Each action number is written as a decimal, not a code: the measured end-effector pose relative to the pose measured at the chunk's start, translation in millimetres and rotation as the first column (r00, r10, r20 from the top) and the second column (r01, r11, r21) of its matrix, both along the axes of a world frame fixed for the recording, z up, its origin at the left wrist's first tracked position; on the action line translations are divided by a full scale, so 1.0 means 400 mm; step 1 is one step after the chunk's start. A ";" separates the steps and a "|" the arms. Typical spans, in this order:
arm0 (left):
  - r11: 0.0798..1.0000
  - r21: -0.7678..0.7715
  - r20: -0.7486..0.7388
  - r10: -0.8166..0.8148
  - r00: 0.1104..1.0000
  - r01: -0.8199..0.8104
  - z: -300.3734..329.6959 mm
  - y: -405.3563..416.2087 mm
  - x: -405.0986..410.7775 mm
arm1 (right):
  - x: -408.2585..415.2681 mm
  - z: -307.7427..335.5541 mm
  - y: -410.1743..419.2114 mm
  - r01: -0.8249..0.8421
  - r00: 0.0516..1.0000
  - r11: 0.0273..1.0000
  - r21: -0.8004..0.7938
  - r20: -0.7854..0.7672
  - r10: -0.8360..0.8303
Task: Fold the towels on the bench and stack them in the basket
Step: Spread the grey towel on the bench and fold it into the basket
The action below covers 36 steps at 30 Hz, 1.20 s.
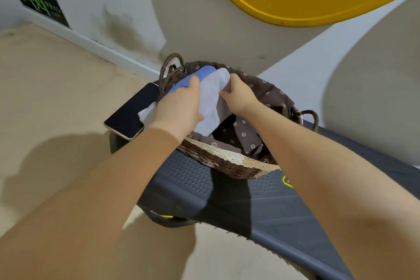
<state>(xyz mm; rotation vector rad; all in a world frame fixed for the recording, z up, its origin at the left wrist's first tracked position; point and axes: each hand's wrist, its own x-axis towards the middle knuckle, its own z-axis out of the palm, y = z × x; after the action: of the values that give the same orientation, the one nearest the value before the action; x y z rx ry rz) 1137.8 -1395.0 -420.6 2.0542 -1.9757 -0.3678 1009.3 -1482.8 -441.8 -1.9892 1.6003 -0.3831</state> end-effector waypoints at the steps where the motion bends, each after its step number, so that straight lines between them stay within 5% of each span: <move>1: 1.000 0.028 0.034 0.006 0.999 -0.007 -0.007 -0.003 0.006 | 0.011 -0.010 -0.001 -0.008 1.000 1.000 -0.026 -0.030 0.007; 3: 0.996 0.082 0.134 0.021 0.991 -0.032 -0.013 0.000 0.000 | 0.024 -0.025 0.004 -0.008 0.987 0.994 -0.107 -0.159 -0.009; 5: 0.999 -0.038 0.350 -0.011 0.937 0.026 -0.027 -0.005 -0.015 | 0.022 -0.032 0.011 0.023 0.955 0.970 -0.242 -0.283 -0.093; 8: 0.899 -0.259 0.481 -0.196 0.854 0.352 -0.003 -0.005 -0.045 | 0.007 -0.026 0.024 0.095 0.987 0.943 -0.319 -0.092 -0.130; 10: 0.898 -0.053 0.402 -0.381 0.833 0.437 -0.005 -0.002 -0.054 | -0.009 -0.032 0.031 0.029 0.999 0.962 -0.272 -0.021 -0.036; 12: 0.929 0.196 0.336 -0.365 0.868 0.314 -0.011 -0.004 -0.053 | -0.028 -0.050 0.038 -0.104 0.994 0.970 -0.220 -0.053 0.095; 20: 0.841 0.527 0.334 -0.334 0.881 0.119 0.020 -0.022 -0.095 | -0.081 0.008 0.085 -0.342 0.916 0.918 0.200 -0.150 0.373; 22: 0.886 0.453 0.342 -0.273 0.899 0.097 0.034 0.010 -0.103 | -0.117 0.037 0.111 -0.387 0.896 0.901 0.197 -0.153 0.418; 25: 0.987 0.118 0.272 -0.134 0.953 0.105 0.047 0.062 -0.160 | -0.188 0.081 0.168 -0.319 0.943 0.942 -0.107 0.062 0.327; 30: 0.973 -0.223 0.128 -0.025 0.992 0.054 0.126 0.062 -0.344 | -0.363 0.161 0.239 -0.122 0.966 0.909 -0.398 0.164 0.201; 33: 0.961 -0.270 0.004 -0.051 0.999 0.050 0.189 0.060 -0.429 | -0.519 0.203 0.250 -0.099 0.992 0.927 -0.363 0.034 0.120; 36: 0.983 -0.150 -0.064 -0.114 0.991 0.103 0.273 0.070 -0.530 | -0.690 0.270 0.267 -0.088 0.978 0.985 -0.147 -0.202 0.058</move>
<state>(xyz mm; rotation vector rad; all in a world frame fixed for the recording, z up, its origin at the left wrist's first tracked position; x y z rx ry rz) 925.6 -1367.1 -311.5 1.8239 -2.0128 -0.3050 733.1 -1376.0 -333.7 -2.2583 1.6535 -0.2968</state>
